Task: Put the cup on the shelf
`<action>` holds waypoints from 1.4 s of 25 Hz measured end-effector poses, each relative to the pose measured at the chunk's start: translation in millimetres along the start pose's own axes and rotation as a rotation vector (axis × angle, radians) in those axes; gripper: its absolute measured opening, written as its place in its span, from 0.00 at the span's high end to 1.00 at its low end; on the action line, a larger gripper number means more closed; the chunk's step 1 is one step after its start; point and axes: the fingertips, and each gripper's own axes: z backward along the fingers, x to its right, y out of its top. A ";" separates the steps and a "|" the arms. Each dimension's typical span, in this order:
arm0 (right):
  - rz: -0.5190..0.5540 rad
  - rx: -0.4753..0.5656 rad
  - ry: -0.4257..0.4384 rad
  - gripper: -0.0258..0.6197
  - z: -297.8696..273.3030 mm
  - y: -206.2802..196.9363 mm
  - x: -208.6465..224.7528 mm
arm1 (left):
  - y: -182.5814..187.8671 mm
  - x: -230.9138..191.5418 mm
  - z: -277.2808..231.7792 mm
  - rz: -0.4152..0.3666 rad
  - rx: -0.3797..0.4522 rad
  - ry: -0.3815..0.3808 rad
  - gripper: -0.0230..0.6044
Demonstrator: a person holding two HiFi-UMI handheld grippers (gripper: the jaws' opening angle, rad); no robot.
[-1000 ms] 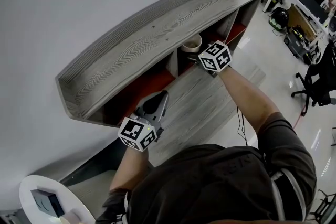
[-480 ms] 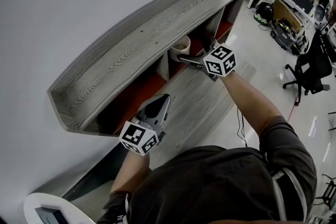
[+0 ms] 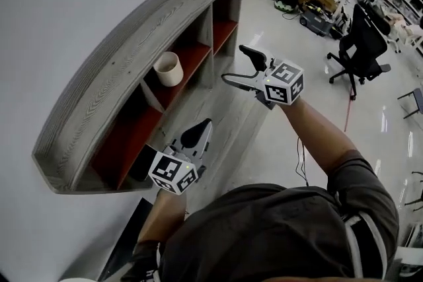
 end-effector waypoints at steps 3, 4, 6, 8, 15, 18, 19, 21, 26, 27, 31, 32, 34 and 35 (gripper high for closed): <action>-0.010 0.019 -0.066 0.30 67.1 2.6 14.3 | 1.9 34.2 -32.9 -0.017 -0.007 -0.062 0.96; -0.014 0.025 -0.090 0.31 91.4 2.6 18.7 | 2.0 47.4 -44.3 -0.018 -0.009 -0.082 0.97; -0.022 0.033 -0.140 0.35 140.6 2.1 27.7 | 1.7 74.0 -67.6 -0.020 -0.012 -0.121 0.97; -0.029 0.038 -0.188 0.39 189.1 1.1 34.4 | 1.6 100.5 -89.8 -0.032 -0.020 -0.159 0.96; -0.059 0.045 -0.348 0.55 356.9 -6.4 34.6 | 1.2 200.9 -157.6 -0.061 -0.043 -0.286 0.97; -0.067 0.035 -0.413 0.63 417.4 -14.2 27.7 | 0.2 242.0 -182.4 -0.068 -0.048 -0.335 0.96; -0.072 0.029 -0.432 0.66 433.4 -17.9 25.2 | 0.1 253.5 -188.9 -0.067 -0.046 -0.348 0.97; -0.082 0.017 -0.459 0.71 457.2 -25.8 19.9 | -0.7 270.9 -197.9 -0.057 -0.039 -0.366 0.96; -0.104 0.033 -0.500 0.82 484.6 -34.9 9.3 | -11.4 290.6 -201.0 -0.064 -0.064 -0.375 0.96; -0.106 0.039 -0.506 0.85 486.7 -35.8 7.3 | -13.8 290.8 -199.5 -0.067 -0.068 -0.369 0.97; -0.116 0.065 -0.529 0.97 490.9 -39.0 3.3 | -19.4 283.9 -196.2 -0.058 -0.071 -0.337 0.97; -0.117 0.068 -0.533 0.97 491.2 -39.7 2.6 | -19.5 282.2 -195.7 -0.057 -0.071 -0.331 0.96; -0.115 0.065 -0.536 0.98 491.9 -41.8 0.2 | -19.5 280.8 -194.2 -0.058 -0.069 -0.322 0.96; -0.112 0.062 -0.535 0.98 492.5 -43.3 -1.1 | -19.7 281.1 -193.5 -0.059 -0.068 -0.320 0.96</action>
